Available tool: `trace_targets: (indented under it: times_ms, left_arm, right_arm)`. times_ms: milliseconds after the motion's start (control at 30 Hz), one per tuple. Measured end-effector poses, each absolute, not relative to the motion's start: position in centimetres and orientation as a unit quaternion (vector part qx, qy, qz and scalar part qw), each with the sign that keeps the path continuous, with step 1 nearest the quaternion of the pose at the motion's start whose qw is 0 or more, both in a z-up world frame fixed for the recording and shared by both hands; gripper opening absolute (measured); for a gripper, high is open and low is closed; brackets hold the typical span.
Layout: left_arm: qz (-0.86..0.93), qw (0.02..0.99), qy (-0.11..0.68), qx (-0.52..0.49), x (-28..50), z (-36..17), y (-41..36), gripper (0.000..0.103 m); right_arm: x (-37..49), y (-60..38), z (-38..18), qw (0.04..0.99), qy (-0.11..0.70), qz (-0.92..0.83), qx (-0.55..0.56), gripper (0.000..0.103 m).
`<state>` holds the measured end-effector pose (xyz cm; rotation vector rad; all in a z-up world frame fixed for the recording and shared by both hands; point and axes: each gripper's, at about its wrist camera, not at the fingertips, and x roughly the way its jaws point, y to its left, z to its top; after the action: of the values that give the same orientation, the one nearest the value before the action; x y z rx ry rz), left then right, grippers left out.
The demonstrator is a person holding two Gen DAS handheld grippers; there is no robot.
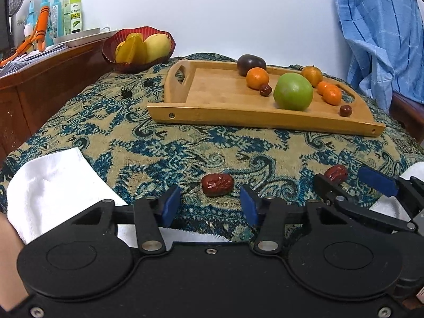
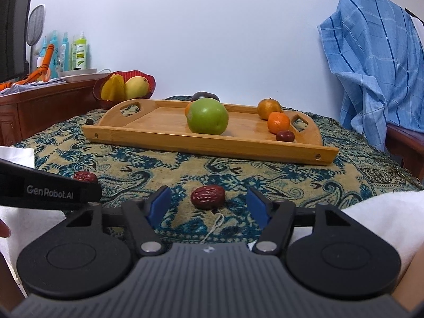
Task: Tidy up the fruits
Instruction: 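Close the left gripper on a red date while the right gripper grasps another date, then carry both red dates with the two grippers over the bamboo tray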
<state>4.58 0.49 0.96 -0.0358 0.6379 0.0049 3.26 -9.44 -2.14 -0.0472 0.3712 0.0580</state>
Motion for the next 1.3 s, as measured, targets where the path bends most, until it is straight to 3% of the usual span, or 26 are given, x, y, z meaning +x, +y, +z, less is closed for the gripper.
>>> trace_targets:
  times_ms: [300,733,867,1300]
  left_arm:
    - [0.005,0.95,0.312,-0.016,4.8,0.9,0.2,0.034]
    - [0.004,0.951,0.309,-0.011,5.2,1.0,-0.1,0.027]
    - [0.004,0.951,0.308,-0.008,5.3,1.0,-0.2,0.026]
    - [0.005,0.955,0.297,0.002,4.6,2.0,-0.5,0.026]
  right_arm:
    - [3.6,-9.1,-2.1,0.982,0.188,0.025,-0.016,0.062]
    - [3.8,-9.2,-2.2,0.98,0.197,0.022,-0.011,0.046]
    - [3.9,-9.1,-2.3,0.979,0.202,0.018,-0.013,0.036]
    - [3.7,-9.5,-1.8,0.981,0.194,0.017,-0.001,0.034]
